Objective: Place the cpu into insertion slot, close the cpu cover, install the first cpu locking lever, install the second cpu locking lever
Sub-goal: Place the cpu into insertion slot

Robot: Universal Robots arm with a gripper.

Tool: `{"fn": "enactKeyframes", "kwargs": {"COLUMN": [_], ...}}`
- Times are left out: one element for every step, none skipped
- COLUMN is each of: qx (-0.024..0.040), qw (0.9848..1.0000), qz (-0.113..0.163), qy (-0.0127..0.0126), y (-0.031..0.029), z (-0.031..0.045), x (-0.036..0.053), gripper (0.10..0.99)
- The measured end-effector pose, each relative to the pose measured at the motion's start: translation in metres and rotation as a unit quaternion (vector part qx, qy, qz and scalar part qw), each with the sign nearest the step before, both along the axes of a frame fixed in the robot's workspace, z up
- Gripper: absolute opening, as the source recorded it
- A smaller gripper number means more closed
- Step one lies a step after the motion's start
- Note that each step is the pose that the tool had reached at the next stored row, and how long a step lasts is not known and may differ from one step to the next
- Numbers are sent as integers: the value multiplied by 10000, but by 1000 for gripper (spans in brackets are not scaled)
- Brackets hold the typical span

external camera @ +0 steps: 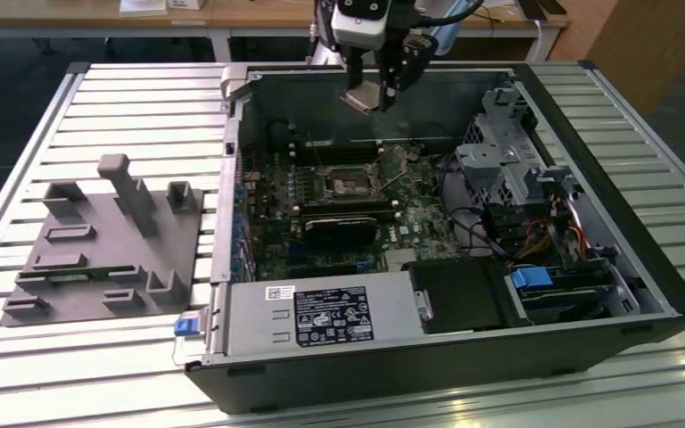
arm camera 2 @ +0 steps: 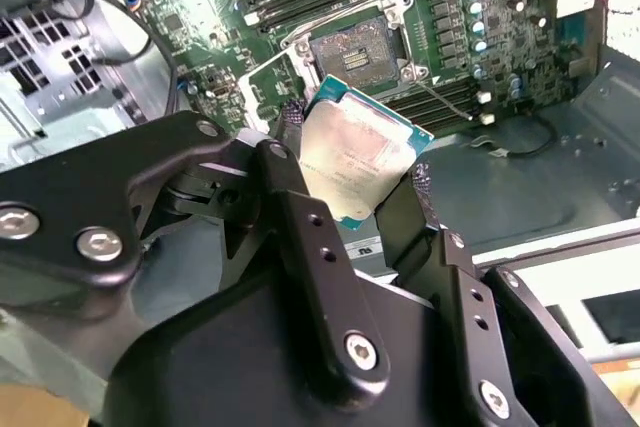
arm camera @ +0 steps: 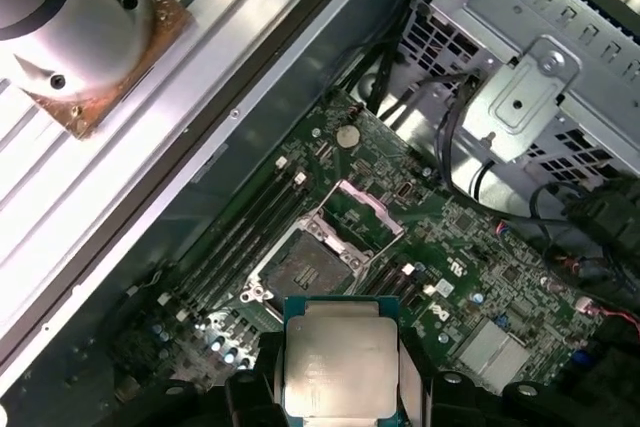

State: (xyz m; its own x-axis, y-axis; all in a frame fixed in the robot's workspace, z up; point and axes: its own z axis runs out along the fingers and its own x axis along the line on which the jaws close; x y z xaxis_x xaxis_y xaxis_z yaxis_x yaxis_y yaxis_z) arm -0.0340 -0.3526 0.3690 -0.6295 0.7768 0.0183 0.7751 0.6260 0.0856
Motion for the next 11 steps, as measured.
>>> {"fn": "enactKeyframes", "kwargs": {"qx": [-1,-1,-2,-2,-2,-3,-3,-3,-4,-5,-5], "qw": [10000,9999,9998,9997,9995,9993,9990,9987,9976,9973,9970], "qz": [-62,-124,-193,-257,-320,-385,-449,-512,-692,-737,-778], "qy": [0,0,1,1,1,2,2,3,6,6,7], "y": [1,2,3,4,5,5,6,7,11,13,15], "z": [-4,-9,-14,-19,-24,-28,-34,-39,-55,-59,-65], "x": [-1,-1,-2,-2,-2,-3,-3,-3,-4,-6,-8], "gripper": [541,541,541,541,541,541,541,541,541,541,541]}}
